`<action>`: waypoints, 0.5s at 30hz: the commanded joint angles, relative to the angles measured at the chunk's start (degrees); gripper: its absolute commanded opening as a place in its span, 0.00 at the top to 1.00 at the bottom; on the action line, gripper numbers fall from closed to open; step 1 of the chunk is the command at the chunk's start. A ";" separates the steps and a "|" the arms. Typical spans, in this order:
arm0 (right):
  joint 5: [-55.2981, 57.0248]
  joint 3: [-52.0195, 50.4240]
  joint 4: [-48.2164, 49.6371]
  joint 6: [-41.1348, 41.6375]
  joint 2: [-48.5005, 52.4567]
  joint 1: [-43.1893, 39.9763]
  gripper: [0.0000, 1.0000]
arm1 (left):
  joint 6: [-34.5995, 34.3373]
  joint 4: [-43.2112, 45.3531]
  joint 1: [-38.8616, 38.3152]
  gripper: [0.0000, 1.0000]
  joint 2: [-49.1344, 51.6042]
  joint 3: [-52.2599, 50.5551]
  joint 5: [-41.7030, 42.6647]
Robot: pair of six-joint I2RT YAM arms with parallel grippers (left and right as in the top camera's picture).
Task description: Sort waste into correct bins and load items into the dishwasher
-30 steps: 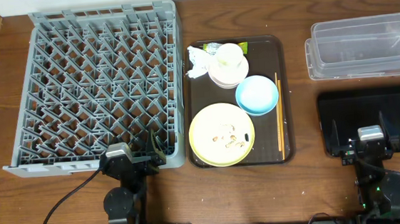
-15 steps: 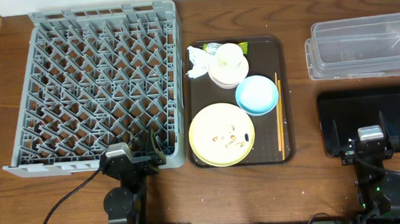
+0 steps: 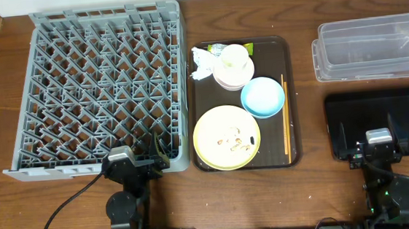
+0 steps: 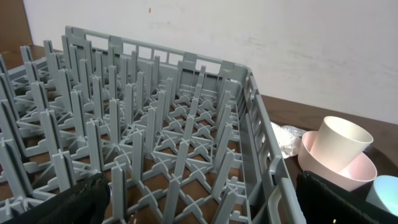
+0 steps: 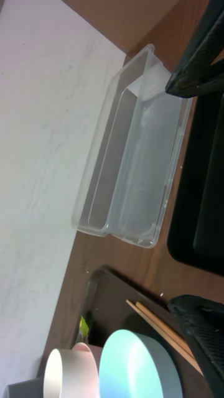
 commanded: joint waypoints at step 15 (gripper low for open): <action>0.09 -0.15 -0.17 -0.68 -0.28 -0.33 0.01 | -58.58 2.51 -0.22 0.04 -0.24 -0.76 39.63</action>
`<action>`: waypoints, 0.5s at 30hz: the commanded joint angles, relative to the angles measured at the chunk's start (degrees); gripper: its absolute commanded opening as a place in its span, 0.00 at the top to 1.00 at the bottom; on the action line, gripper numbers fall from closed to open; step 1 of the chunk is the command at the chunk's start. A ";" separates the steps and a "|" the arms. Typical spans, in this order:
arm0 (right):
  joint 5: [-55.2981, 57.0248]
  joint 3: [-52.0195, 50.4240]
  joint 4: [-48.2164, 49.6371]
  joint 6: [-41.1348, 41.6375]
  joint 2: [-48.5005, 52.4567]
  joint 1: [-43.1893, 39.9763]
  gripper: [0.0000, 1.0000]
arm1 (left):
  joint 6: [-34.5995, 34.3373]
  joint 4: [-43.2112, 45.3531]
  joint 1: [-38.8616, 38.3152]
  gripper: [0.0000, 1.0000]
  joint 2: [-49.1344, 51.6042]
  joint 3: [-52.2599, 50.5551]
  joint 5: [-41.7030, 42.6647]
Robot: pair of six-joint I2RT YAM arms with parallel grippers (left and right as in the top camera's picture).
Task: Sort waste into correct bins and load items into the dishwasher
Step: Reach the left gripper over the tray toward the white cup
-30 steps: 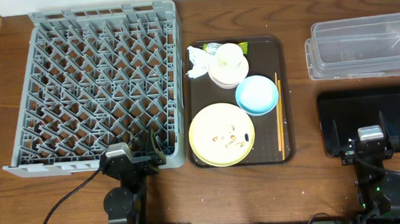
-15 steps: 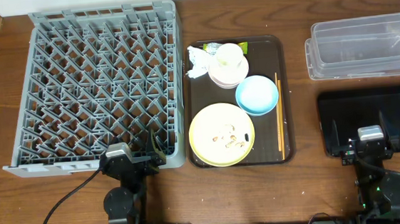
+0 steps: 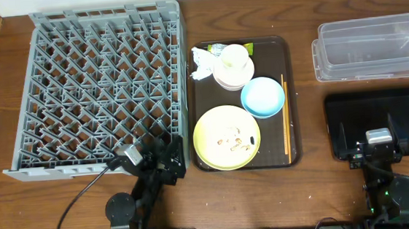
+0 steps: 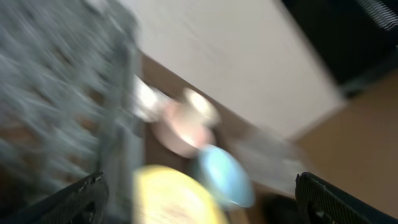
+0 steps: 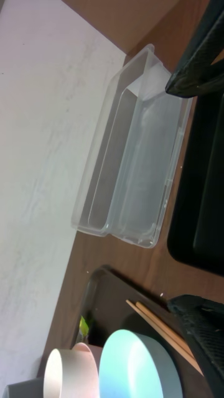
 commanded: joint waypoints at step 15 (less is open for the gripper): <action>0.09 -0.15 -0.17 -0.68 -0.28 -0.33 0.01 | -20.22 18.78 -0.07 0.04 7.52 11.21 10.88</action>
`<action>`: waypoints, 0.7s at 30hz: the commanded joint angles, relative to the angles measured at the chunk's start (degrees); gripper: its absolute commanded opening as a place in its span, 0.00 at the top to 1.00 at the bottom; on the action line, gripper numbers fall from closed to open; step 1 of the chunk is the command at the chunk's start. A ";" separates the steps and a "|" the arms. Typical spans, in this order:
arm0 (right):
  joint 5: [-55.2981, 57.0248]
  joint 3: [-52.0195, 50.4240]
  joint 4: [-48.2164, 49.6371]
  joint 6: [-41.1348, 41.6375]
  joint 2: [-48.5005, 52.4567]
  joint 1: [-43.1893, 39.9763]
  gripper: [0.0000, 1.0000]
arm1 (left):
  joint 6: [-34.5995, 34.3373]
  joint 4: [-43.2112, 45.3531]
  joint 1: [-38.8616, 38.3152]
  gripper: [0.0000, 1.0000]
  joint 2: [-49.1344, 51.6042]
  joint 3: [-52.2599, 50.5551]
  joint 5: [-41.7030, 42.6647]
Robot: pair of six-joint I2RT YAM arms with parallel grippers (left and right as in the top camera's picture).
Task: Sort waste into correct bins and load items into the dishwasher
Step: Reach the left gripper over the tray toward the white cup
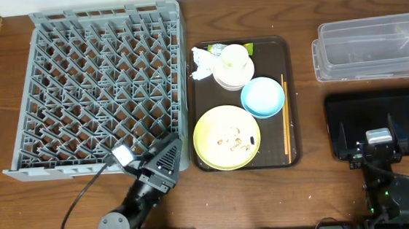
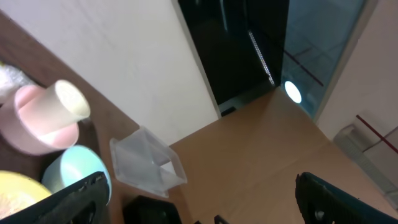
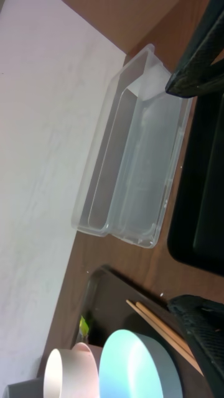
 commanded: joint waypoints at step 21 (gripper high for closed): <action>0.09 -0.15 -0.17 -0.68 -0.31 -0.33 0.01 | 54.60 -85.24 -34.47 0.04 71.65 78.71 -34.73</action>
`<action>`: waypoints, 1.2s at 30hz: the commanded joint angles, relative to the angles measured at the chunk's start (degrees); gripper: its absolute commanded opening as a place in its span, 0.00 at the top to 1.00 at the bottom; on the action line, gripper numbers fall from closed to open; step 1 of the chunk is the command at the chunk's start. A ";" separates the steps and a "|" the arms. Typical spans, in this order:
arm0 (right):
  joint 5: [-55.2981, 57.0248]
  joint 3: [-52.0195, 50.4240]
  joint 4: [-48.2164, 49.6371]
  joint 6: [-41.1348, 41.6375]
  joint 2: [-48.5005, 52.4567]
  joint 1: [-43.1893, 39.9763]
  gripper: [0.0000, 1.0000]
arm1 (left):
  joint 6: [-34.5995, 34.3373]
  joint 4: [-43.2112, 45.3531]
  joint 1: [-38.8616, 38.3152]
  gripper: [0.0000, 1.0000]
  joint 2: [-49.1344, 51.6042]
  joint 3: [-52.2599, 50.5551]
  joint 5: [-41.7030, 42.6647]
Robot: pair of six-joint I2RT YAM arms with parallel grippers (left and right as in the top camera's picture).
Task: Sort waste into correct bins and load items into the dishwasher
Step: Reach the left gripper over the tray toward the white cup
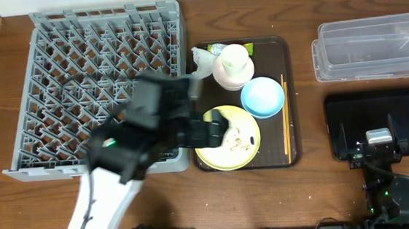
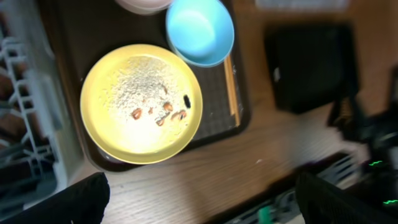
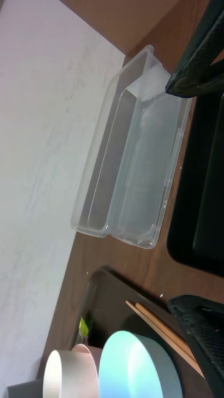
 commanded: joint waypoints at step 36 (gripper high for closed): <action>-0.11 -0.13 -0.22 -0.68 -0.35 -0.33 0.01 | 16.44 14.58 -10.78 0.16 44.65 29.53 -29.44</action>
